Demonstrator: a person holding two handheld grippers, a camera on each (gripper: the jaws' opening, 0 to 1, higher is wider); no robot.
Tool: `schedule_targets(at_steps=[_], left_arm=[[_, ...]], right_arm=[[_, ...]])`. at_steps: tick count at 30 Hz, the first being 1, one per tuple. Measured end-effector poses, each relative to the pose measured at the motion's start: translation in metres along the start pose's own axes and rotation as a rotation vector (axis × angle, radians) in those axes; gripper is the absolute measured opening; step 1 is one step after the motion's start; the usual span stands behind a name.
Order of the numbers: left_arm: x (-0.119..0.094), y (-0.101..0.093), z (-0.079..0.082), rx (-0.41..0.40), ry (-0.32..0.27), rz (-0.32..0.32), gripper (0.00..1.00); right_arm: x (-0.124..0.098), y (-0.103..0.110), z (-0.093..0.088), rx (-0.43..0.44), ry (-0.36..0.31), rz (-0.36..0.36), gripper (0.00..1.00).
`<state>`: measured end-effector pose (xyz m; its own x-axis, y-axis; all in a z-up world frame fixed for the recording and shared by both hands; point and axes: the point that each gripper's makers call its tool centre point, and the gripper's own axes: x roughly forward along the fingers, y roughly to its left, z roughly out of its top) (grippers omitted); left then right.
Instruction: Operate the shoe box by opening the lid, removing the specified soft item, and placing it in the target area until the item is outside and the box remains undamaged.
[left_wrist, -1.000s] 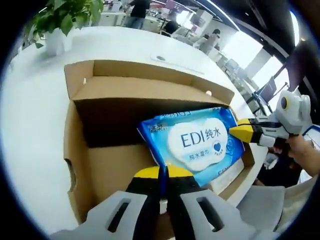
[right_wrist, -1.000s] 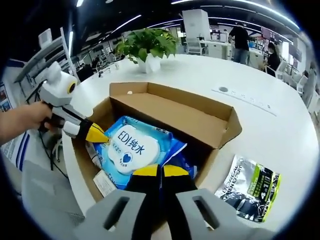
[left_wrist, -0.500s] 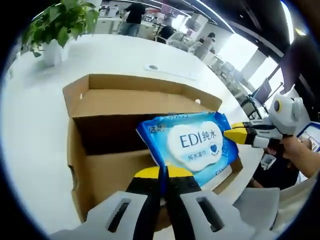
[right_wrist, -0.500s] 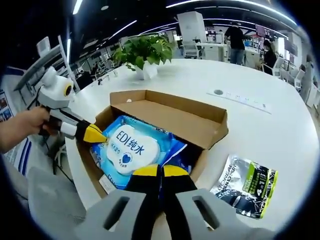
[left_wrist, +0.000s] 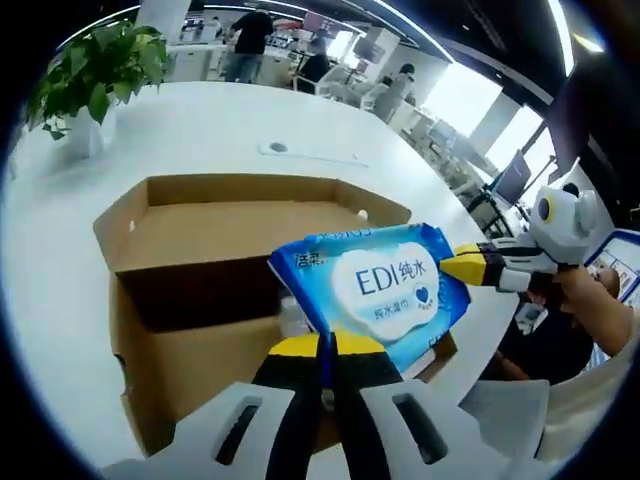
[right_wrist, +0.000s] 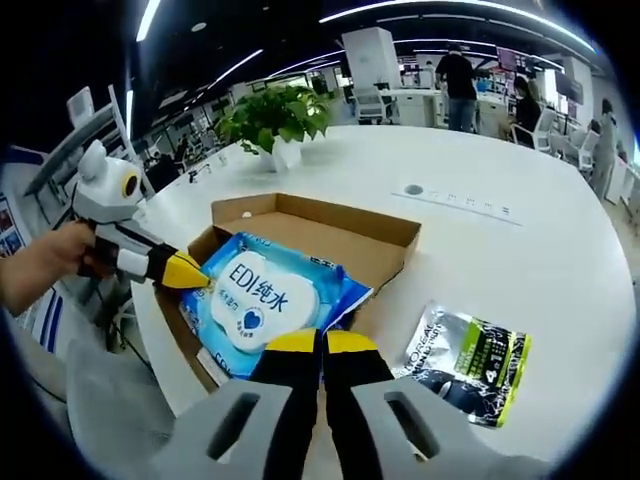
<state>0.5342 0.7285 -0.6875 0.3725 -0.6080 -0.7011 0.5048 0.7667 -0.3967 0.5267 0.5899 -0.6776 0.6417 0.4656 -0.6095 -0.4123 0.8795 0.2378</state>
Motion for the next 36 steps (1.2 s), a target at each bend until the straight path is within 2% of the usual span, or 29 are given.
schedule_targets(at_steps=[36], left_arm=[[0.053, -0.103, 0.037, 0.096, -0.01, -0.082, 0.0]], right_arm=[[-0.071, -0.096, -0.007, 0.077, -0.016, -0.099, 0.0]])
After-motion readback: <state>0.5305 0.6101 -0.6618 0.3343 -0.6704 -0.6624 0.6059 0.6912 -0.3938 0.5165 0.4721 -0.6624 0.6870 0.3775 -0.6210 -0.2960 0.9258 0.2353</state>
